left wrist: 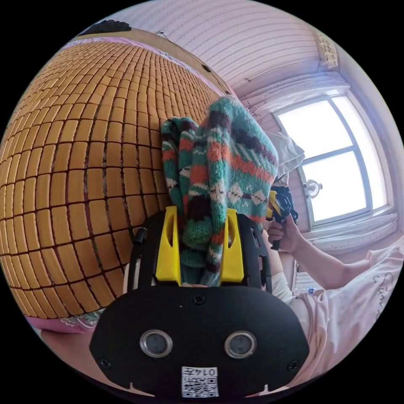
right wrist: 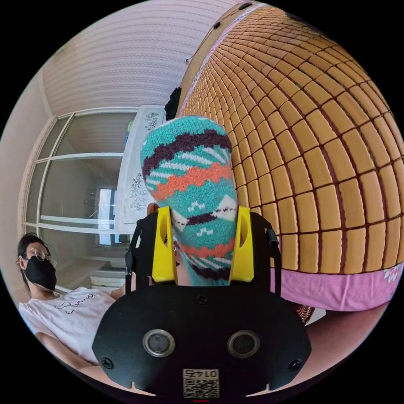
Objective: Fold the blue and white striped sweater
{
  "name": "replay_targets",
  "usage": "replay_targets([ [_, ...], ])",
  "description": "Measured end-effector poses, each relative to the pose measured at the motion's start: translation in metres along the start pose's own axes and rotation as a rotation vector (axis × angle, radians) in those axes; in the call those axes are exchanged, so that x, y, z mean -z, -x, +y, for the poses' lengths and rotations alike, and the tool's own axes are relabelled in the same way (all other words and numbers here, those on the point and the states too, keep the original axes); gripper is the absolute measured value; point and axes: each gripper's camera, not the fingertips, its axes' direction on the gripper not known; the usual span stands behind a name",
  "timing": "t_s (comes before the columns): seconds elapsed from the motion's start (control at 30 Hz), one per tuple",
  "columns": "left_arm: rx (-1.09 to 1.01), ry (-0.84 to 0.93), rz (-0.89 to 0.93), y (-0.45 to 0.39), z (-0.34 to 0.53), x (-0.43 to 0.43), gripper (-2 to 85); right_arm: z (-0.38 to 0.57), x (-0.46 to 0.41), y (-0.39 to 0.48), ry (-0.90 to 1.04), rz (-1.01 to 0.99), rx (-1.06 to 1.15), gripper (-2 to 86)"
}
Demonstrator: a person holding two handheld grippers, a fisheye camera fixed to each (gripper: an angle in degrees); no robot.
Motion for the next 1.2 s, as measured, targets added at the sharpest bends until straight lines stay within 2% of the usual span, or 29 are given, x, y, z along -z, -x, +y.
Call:
replay_targets([
  [0.07, -0.024, 0.001, 0.0, -0.002, 0.007, 0.007, 12.9, -0.005, -0.021, 0.027, 0.129, 0.125, 0.097, 23.6],
  [0.13, -0.035, 0.013, -0.026, -0.007, 0.017, 0.016, 12.3, -0.008, -0.06, 0.068, 0.323, 0.496, 0.214, 20.9],
  [0.2, -0.03, 0.018, -0.047, -0.008, 0.027, 0.022, 12.2, -0.004, -0.076, 0.093, 0.34, 0.569, 0.289, 18.2],
  [0.37, 0.071, -0.098, 0.027, 0.006, 0.067, 0.053, 11.6, 0.018, -0.108, 0.162, 0.349, 0.571, 0.506, 14.9],
  [0.5, 0.119, -0.256, 0.025, 0.005, 0.112, 0.096, 11.3, 0.045, -0.16, 0.241, 0.45, 0.56, 0.795, 13.9],
  [0.57, 0.108, -0.361, -0.025, -0.005, 0.134, 0.123, 11.2, 0.057, -0.183, 0.281, 0.486, 0.533, 0.932, 13.8],
  [0.73, 0.158, -0.749, -0.221, -0.036, 0.204, 0.225, 11.4, 0.077, -0.266, 0.421, 0.606, 0.315, 1.28, 14.0],
  [0.83, 0.235, -0.886, -0.33, -0.035, 0.218, 0.281, 11.7, 0.083, -0.34, 0.507, 0.645, 0.309, 1.402, 15.2],
  [1.0, 0.525, -0.988, -0.457, 0.024, 0.225, 0.336, 13.5, 0.068, -0.474, 0.583, 0.607, 0.481, 1.271, 16.5],
  [1.07, 0.664, -0.974, -0.501, 0.063, 0.231, 0.333, 13.9, 0.071, -0.515, 0.575, 0.624, 0.476, 1.205, 13.8],
  [1.13, 0.804, -0.942, -0.454, 0.105, 0.246, 0.318, 14.5, 0.086, -0.57, 0.537, 0.713, 0.525, 1.108, 8.4],
  [1.2, 0.791, -1.076, -0.376, 0.111, 0.263, 0.311, 14.5, 0.101, -0.6, 0.507, 0.777, 0.581, 1.079, 7.2],
])
